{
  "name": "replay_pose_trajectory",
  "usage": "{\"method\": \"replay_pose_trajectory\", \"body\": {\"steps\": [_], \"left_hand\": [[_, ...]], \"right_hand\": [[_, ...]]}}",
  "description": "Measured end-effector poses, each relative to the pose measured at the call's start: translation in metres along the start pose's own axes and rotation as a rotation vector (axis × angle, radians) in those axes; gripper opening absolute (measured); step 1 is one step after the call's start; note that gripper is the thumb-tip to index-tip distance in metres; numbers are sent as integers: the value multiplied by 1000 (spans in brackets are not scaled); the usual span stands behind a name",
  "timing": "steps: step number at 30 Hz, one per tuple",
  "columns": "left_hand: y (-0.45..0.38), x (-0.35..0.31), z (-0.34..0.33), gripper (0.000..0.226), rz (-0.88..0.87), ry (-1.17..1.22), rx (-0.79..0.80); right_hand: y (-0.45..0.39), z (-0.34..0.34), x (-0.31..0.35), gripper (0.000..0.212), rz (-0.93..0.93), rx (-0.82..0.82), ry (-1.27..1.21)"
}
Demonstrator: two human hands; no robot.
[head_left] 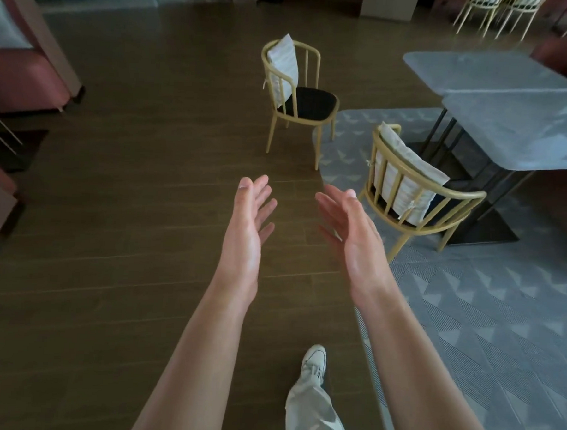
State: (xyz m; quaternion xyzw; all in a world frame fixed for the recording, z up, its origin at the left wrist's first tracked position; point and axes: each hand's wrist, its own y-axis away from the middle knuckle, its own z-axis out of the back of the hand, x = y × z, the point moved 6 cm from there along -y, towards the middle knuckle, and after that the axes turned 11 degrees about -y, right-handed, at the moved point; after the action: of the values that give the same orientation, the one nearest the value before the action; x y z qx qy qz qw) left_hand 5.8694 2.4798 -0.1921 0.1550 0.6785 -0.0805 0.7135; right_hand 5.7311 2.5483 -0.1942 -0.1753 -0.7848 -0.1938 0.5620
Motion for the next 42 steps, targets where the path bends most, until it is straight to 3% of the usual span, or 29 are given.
{"method": "replay_pose_trajectory", "body": {"steps": [6,17,22,29,34,42], "left_hand": [[-96,-20,-13,62,-11,-36,-48],[-240,-61,-41,78,-46,-22,-136],[-311,-63,-41,73,-26,-36,-173],[-424,-49,-73,62,8,-38,-35],[-512,-73,-107,59,-11,27,138],[-590,-87,-173,58,-11,11,364]], "right_hand": [[-112,-15,12,52,-24,82,-67],[-277,-43,41,49,-50,216,-92],[-337,-39,41,50,-52,169,-84],[-425,-24,37,49,-45,24,-42],[-495,-18,67,49,59,-106,-67],[-562,19,86,48,124,-296,-111]]}}
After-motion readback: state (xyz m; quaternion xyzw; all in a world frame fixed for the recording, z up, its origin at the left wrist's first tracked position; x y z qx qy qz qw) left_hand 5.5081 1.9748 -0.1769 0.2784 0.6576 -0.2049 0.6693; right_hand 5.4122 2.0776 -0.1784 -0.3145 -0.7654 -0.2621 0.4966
